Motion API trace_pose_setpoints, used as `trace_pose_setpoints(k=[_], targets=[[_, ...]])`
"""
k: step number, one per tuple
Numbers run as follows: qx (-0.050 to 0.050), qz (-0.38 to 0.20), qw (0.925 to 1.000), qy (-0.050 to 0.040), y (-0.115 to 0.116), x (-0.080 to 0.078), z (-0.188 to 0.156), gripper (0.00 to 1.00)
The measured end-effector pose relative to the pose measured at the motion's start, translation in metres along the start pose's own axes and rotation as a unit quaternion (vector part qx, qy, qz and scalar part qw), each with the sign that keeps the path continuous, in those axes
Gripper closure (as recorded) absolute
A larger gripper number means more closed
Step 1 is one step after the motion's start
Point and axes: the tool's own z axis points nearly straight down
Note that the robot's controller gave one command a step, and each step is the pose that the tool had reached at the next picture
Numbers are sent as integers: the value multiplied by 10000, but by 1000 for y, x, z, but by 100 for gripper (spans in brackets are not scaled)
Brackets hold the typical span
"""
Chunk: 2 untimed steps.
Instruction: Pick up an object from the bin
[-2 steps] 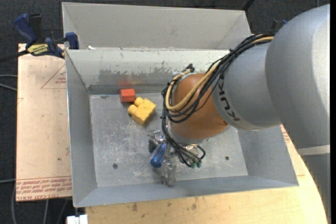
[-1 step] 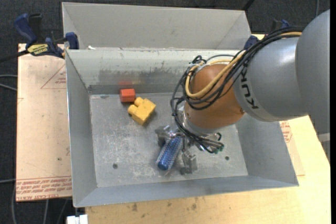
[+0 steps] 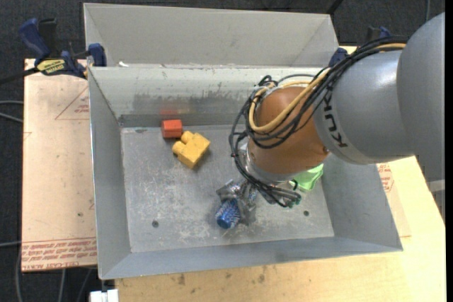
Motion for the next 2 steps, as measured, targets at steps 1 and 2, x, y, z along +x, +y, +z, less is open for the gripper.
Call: trace_pose_setpoints(k=[1, 2], targets=[[19, -32, 10000, -37, 6, -14, -114, 100], [9, -1465, 9892, -24, 31, -55, -193, 100]])
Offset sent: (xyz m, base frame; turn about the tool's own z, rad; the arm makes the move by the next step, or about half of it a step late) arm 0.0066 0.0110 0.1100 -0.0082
